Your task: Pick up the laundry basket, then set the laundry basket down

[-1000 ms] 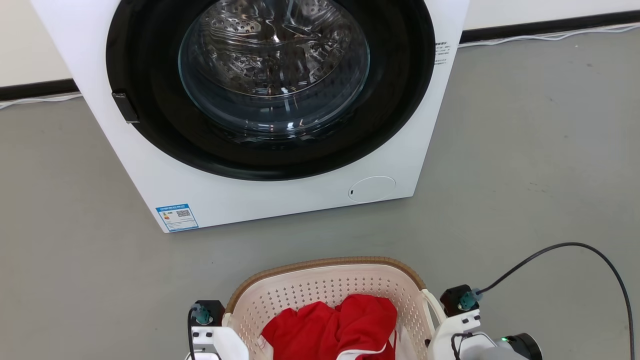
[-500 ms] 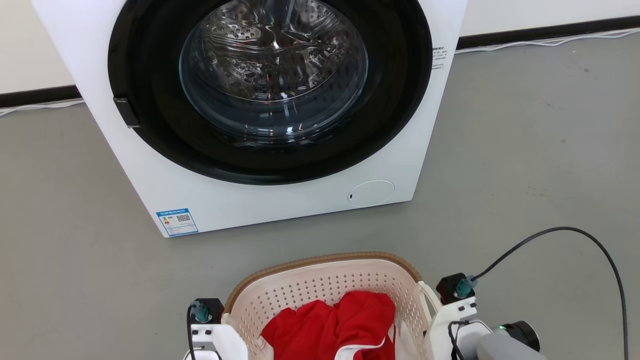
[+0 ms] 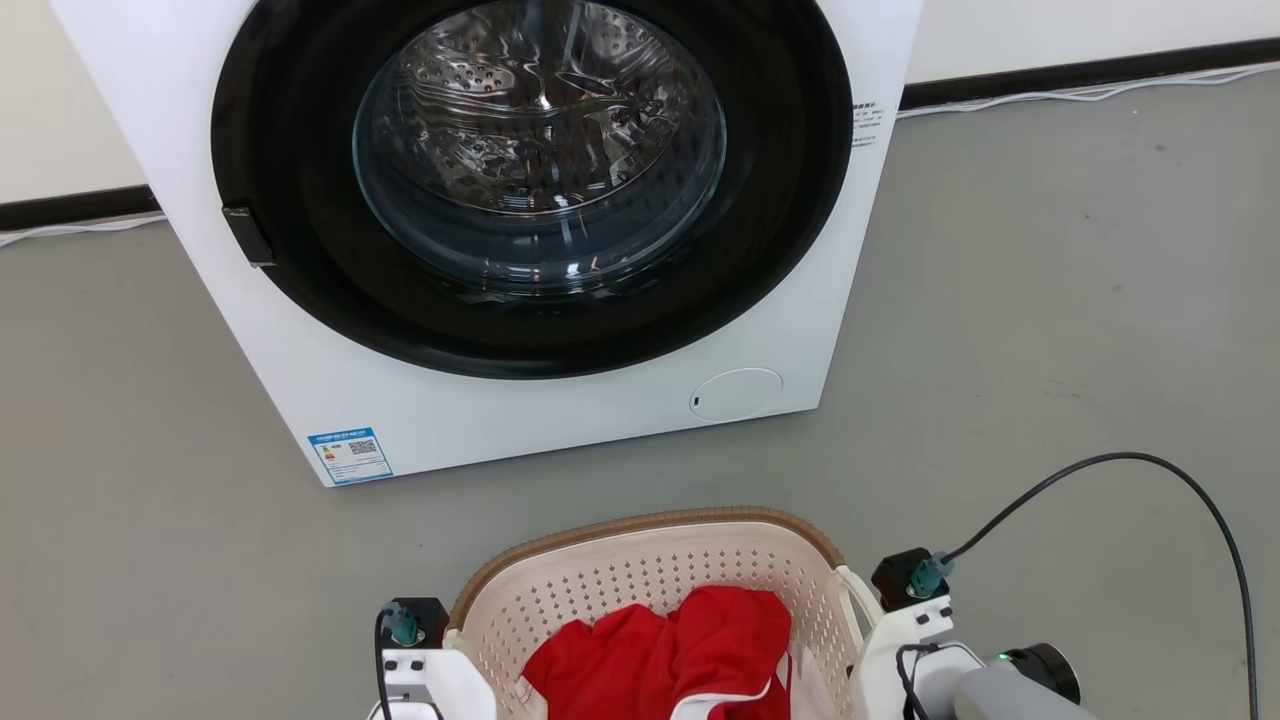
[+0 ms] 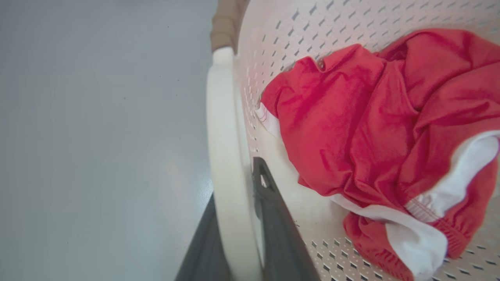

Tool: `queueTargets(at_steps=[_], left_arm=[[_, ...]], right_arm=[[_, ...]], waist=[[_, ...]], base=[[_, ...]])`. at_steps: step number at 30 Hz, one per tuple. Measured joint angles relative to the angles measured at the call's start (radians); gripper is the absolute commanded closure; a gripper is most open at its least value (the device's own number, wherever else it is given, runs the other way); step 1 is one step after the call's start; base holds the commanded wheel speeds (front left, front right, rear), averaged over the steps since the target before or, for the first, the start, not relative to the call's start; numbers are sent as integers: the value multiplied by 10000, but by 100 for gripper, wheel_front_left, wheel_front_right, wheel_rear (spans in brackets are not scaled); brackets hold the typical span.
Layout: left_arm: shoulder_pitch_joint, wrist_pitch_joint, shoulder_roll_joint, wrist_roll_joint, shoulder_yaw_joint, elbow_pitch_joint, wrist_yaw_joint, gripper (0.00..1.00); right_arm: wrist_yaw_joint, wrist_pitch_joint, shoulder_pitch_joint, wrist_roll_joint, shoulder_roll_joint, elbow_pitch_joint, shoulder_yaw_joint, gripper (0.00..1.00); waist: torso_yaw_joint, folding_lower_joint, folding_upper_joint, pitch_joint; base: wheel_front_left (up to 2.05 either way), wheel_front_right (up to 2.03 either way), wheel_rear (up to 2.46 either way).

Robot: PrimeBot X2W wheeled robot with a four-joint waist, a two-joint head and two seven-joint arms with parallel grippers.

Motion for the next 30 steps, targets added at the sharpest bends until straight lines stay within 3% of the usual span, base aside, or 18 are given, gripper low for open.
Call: queueTargets(at_steps=[30], left_arm=[[-5, -6, 35, -92, -117, 19, 2, 100]], right_arm=[[0, -105, -198, 989, -27, 69, 934, 100]], waist=[[52, 0, 0, 63]], base=[[0, 0, 0]])
